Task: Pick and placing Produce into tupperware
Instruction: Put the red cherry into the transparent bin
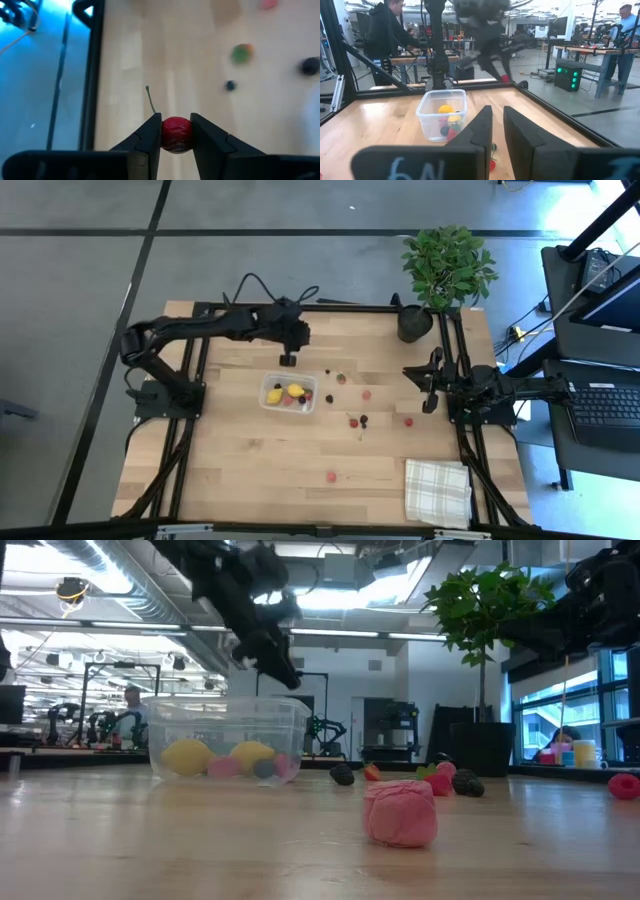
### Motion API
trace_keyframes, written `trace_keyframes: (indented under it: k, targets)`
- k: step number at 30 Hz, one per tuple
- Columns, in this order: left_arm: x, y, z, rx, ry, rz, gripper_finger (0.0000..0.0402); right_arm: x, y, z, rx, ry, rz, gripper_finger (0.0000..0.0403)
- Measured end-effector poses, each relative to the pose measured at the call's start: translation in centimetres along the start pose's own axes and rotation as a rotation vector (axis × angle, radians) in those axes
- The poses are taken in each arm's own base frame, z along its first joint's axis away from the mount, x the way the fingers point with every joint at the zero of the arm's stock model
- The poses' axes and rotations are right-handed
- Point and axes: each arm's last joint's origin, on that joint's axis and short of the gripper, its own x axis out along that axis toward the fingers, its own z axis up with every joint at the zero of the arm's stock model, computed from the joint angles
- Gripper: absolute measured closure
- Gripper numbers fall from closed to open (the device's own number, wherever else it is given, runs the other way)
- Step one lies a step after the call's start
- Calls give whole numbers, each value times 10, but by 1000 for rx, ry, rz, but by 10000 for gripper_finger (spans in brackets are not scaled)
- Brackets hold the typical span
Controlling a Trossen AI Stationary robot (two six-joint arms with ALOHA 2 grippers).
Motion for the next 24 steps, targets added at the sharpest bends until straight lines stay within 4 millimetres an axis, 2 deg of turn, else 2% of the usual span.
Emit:
trace_keyframes:
  k: [5, 12, 19, 24]
  targets:
    - [-15, -20, 14, 16, -34, -43, 312, 0, 0, 0, 11, -2, 0, 352]
    - [-21, -59, 26, 13, -11, -155, 312, 0, 0, 0, 51, 0, 0, 352]
    - [-28, -98, 27, 8, 103, -281, 312, 0, 0, 0, 62, 0, 0, 352]
    - [-32, -117, 26, -13, 173, -331, 312, 0, 0, 0, 62, 0, 0, 352]
